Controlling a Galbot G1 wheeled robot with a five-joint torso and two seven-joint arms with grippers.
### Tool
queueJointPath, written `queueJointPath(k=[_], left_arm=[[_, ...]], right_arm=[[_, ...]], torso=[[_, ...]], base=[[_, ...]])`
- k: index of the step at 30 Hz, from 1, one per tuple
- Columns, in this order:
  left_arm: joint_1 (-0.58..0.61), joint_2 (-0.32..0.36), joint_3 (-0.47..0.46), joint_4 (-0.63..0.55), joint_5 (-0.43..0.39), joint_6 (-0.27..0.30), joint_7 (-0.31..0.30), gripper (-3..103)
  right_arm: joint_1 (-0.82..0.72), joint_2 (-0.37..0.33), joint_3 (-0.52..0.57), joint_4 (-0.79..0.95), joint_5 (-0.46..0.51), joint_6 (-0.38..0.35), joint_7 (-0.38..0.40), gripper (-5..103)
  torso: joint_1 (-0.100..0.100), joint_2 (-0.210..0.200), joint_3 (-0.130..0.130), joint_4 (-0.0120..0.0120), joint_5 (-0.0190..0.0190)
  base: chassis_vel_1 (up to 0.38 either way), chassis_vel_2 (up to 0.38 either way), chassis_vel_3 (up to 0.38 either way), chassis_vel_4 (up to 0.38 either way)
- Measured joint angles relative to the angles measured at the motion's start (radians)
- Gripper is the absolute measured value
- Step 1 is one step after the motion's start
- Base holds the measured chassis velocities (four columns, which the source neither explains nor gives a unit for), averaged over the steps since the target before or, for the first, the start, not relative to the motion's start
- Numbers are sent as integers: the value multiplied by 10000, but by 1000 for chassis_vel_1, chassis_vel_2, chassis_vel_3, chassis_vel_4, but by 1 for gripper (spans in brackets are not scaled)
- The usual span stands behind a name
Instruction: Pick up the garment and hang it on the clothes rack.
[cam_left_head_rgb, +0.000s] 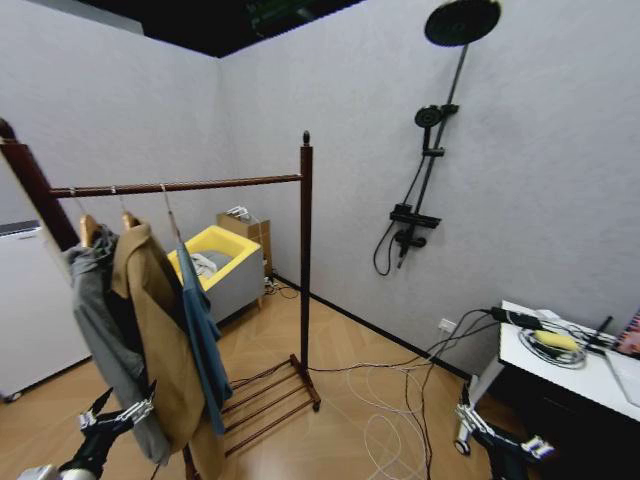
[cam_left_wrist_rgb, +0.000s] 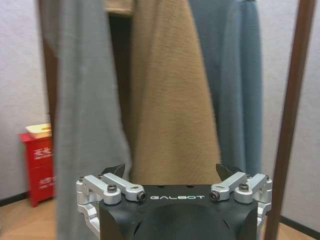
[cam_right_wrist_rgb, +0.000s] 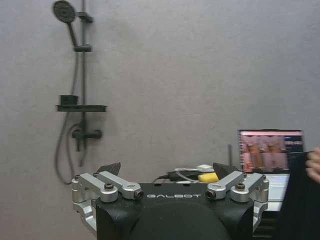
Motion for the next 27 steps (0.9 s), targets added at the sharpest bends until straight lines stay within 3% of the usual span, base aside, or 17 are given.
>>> queueJointPath(k=[8, 16, 20, 27], left_arm=[[0, 0, -1, 0, 0, 0, -2, 100], [0, 0, 0, 0, 0, 0, 0, 100], [-1, 0, 0, 0, 0, 0, 2, 100], [-1, 1, 0, 0, 0, 0, 5, 100]], right_arm=[[219, 20, 488, 45, 225, -173, 268, 100], [778, 2, 1081, -168, 642, -457, -60, 100], [1184, -253, 1397, -301, 1098, -673, -350, 100], [2641, -1332, 2649, -949, 2440, -1653, -686, 100]], torso=[[-1, 0, 0, 0, 1], [0, -1, 0, 0, 0], [0, 0, 0, -2, 1], [0, 0, 0, -3, 2]], base=[[-122, -127, -136, -124], [-136, -124, -121, -119], [-116, -129, -124, -113], [-83, -87, -97, -81]])
